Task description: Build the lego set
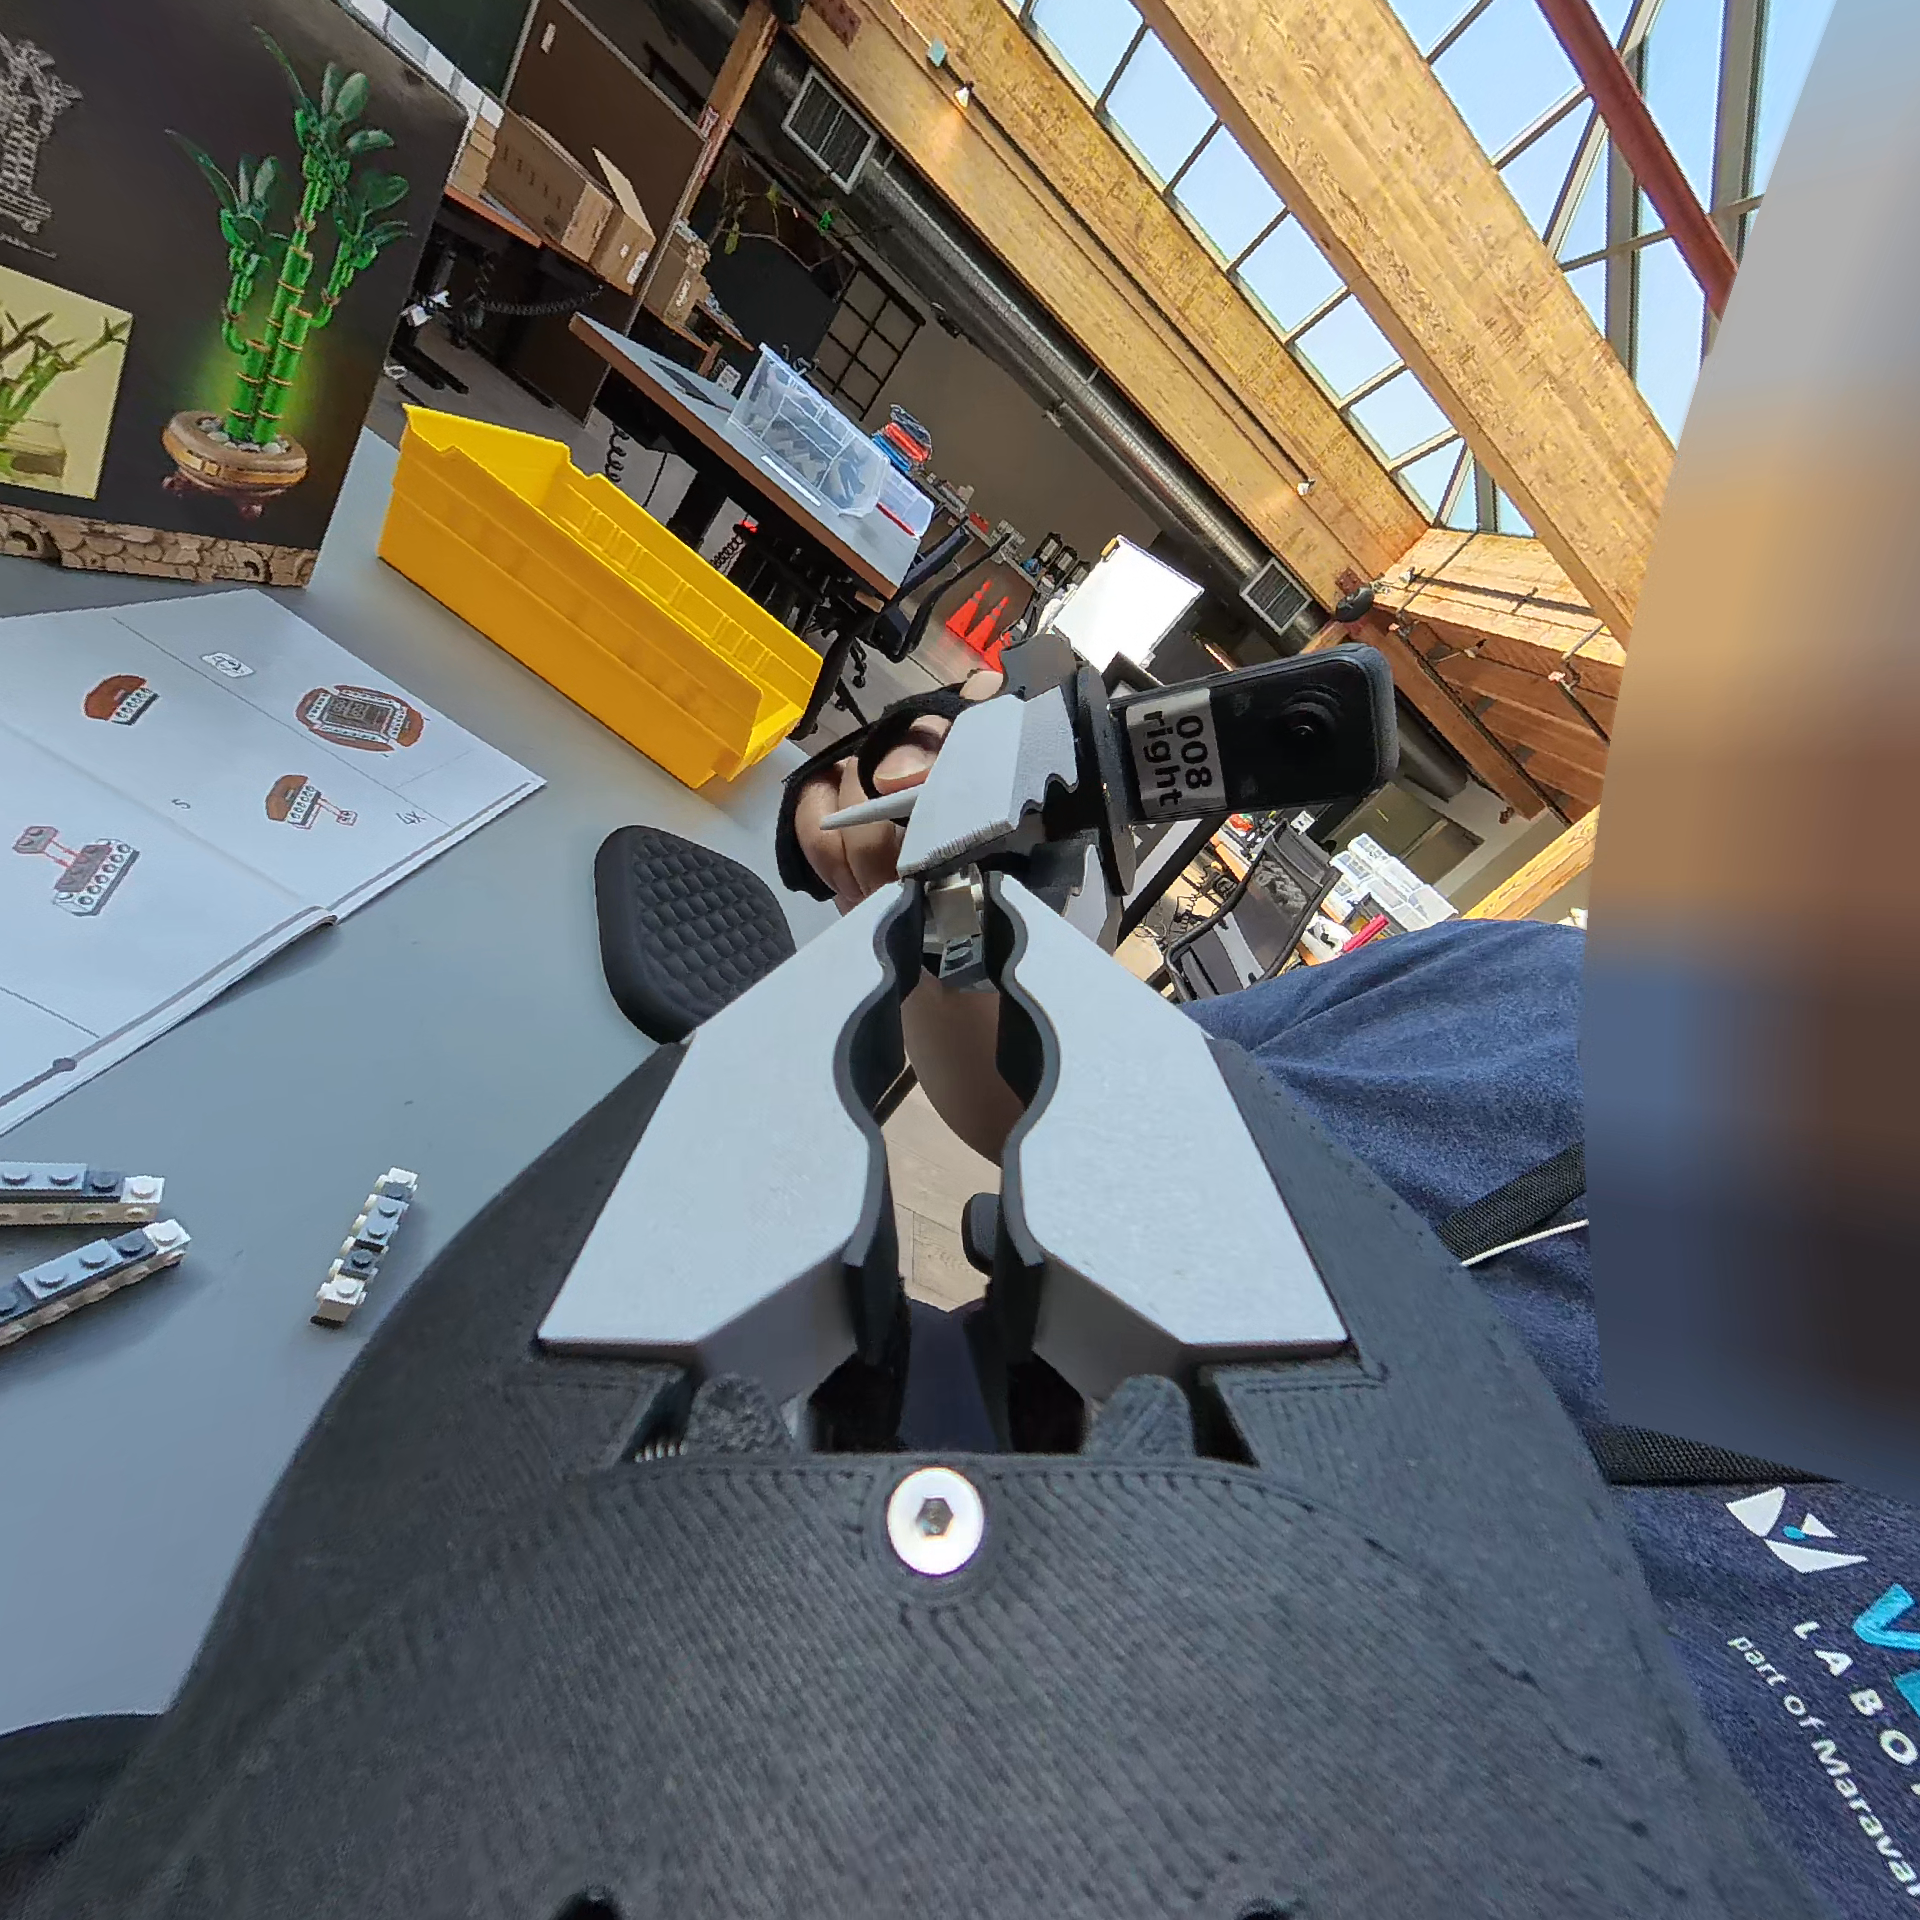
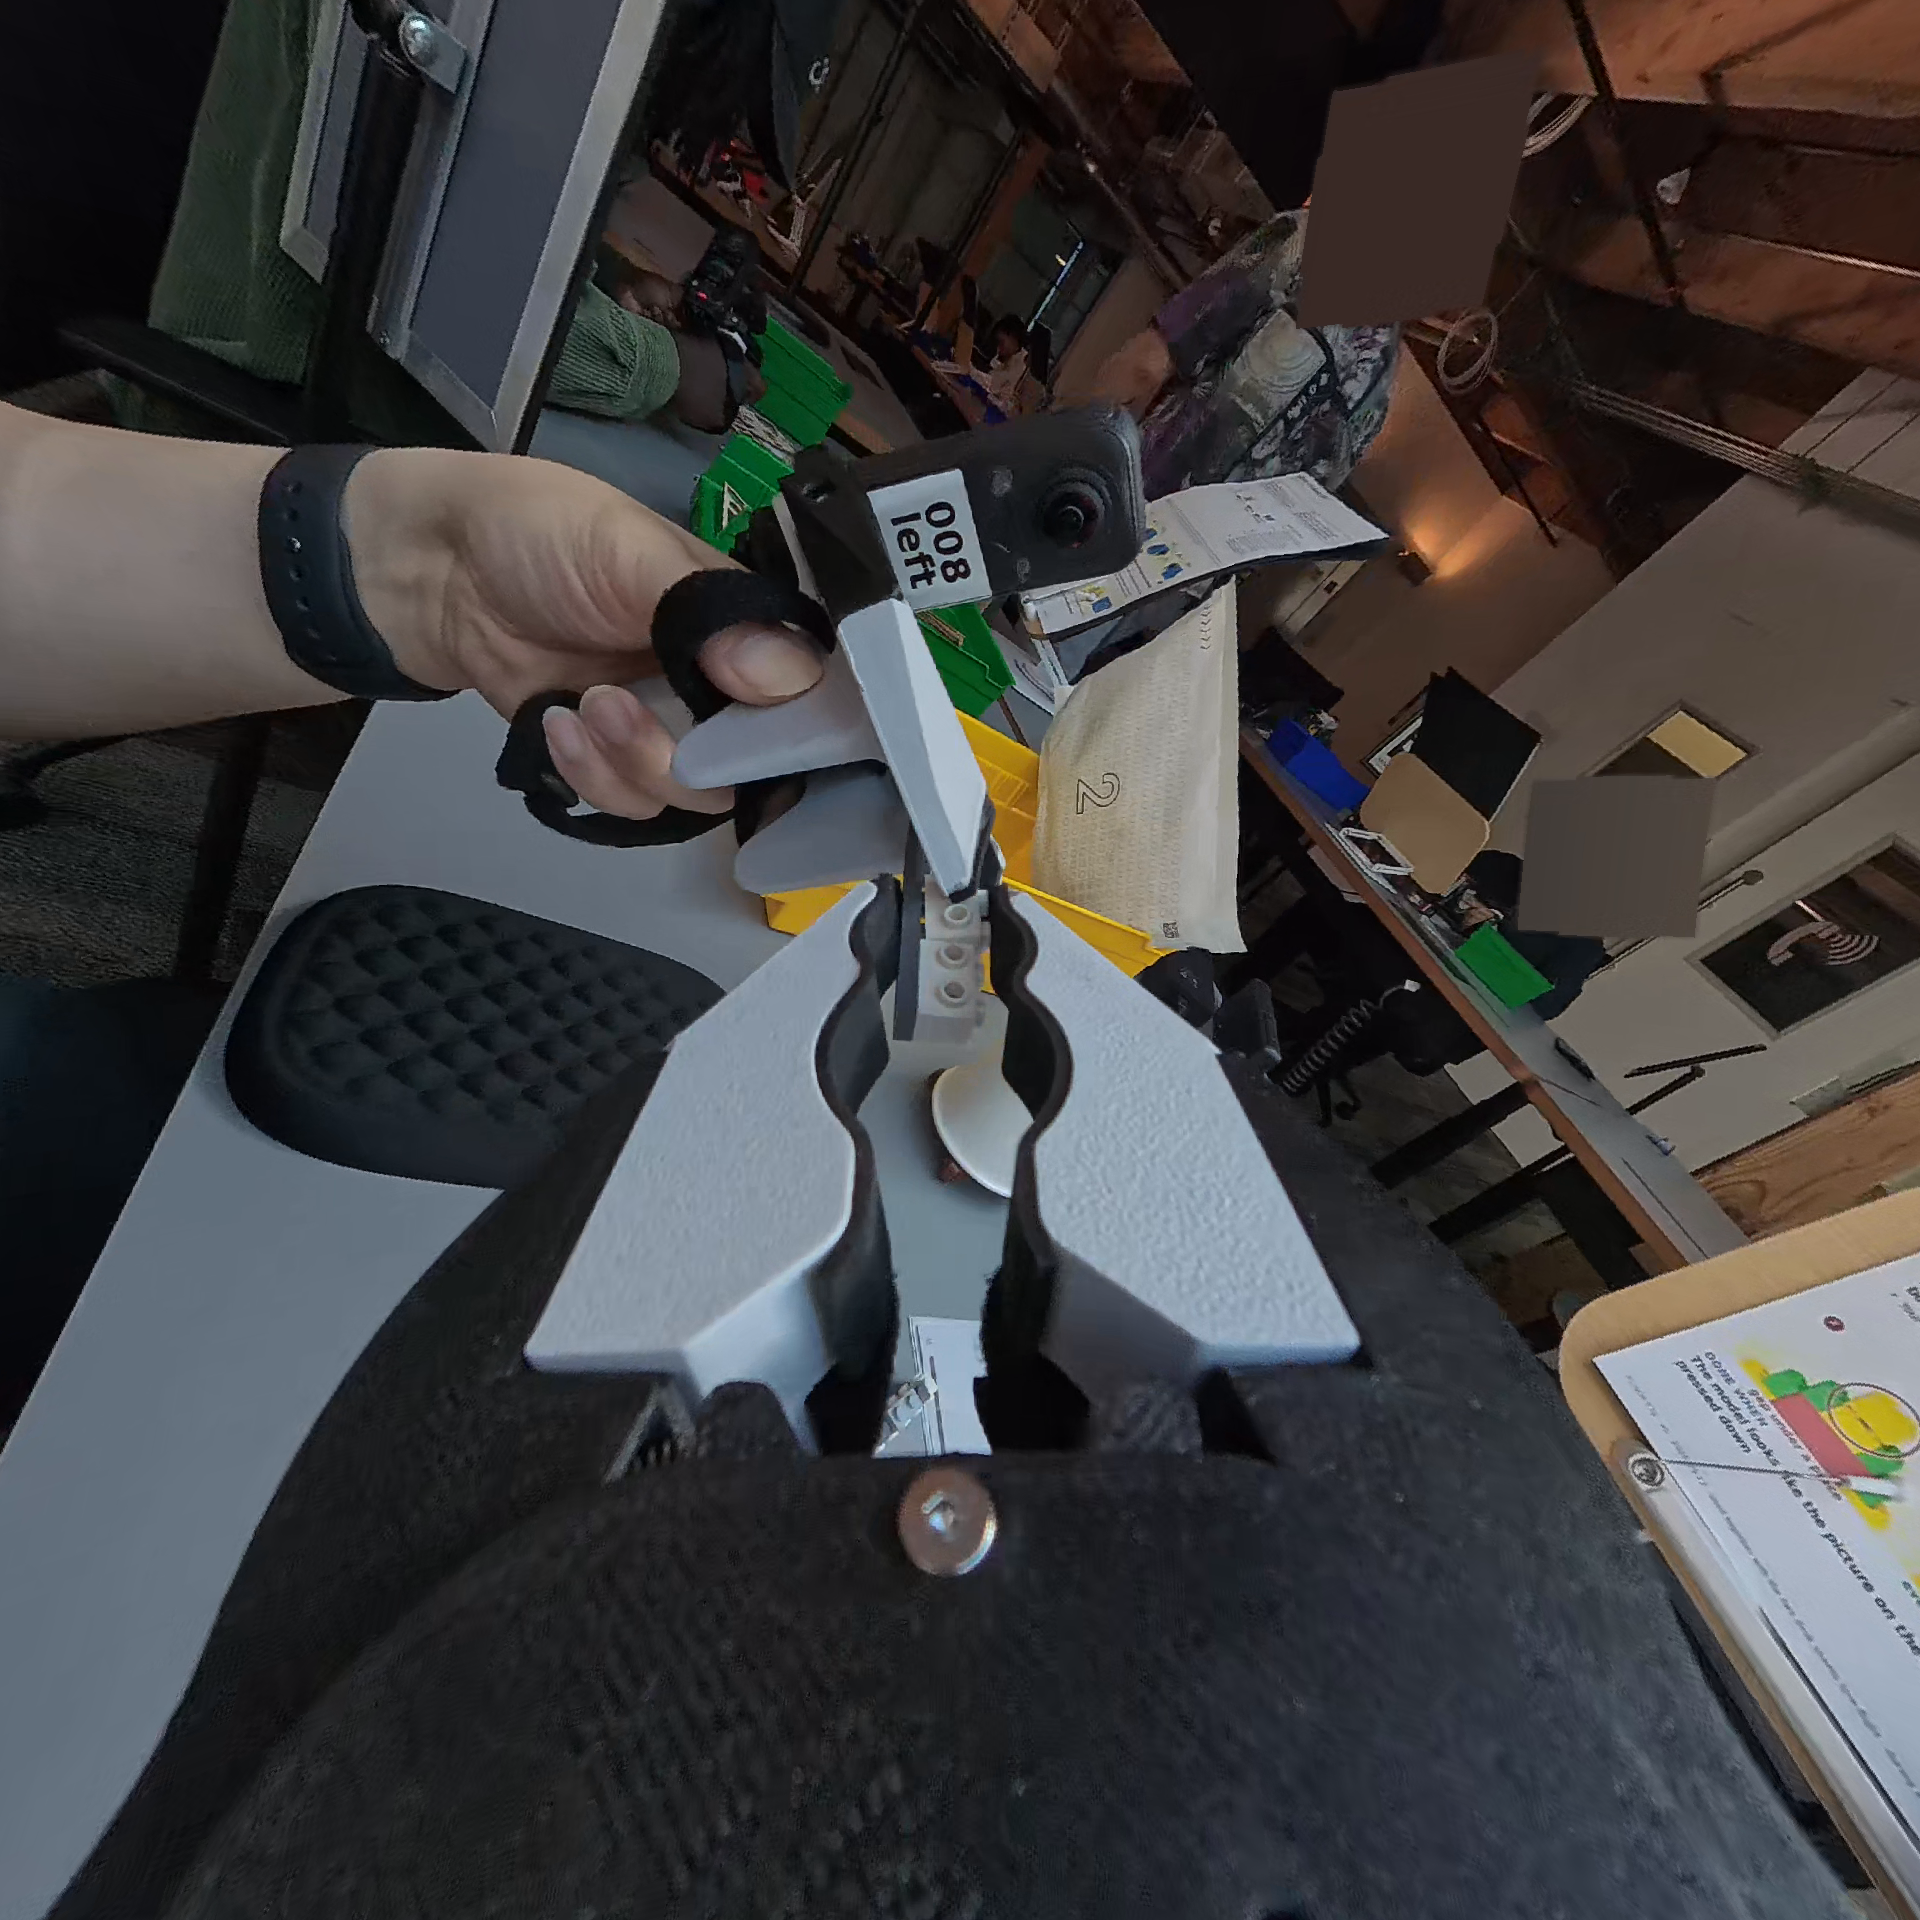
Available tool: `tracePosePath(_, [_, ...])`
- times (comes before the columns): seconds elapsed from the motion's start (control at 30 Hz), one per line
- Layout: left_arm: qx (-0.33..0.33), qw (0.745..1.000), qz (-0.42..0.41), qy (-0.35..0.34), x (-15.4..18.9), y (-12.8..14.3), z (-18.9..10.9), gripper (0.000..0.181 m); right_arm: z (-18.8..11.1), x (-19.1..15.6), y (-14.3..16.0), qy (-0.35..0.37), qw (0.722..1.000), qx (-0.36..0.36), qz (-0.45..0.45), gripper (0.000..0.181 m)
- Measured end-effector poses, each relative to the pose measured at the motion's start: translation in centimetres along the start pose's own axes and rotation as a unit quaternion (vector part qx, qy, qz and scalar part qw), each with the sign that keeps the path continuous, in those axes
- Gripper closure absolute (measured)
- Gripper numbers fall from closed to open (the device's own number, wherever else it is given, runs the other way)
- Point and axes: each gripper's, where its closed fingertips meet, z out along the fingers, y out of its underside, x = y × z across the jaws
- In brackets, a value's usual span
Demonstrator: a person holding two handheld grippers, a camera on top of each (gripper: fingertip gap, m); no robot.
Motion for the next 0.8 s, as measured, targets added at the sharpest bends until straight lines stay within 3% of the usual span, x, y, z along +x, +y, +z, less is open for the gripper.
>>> tracePosePath(0.5, [-0.019,0.998,-0.059,0.001,0.1,1.0,-0.3,0.172,0.1,-1.1,-0.1,-0.005,0.991,-0.016,-0.135,0.166])
tracePosePath(0.8, [-0.024,0.997,-0.072,-0.005,0.0,1.6,-0.4,0.172,0.1,-1.7,0.2,-0.032,0.991,-0.021,-0.126,0.166])
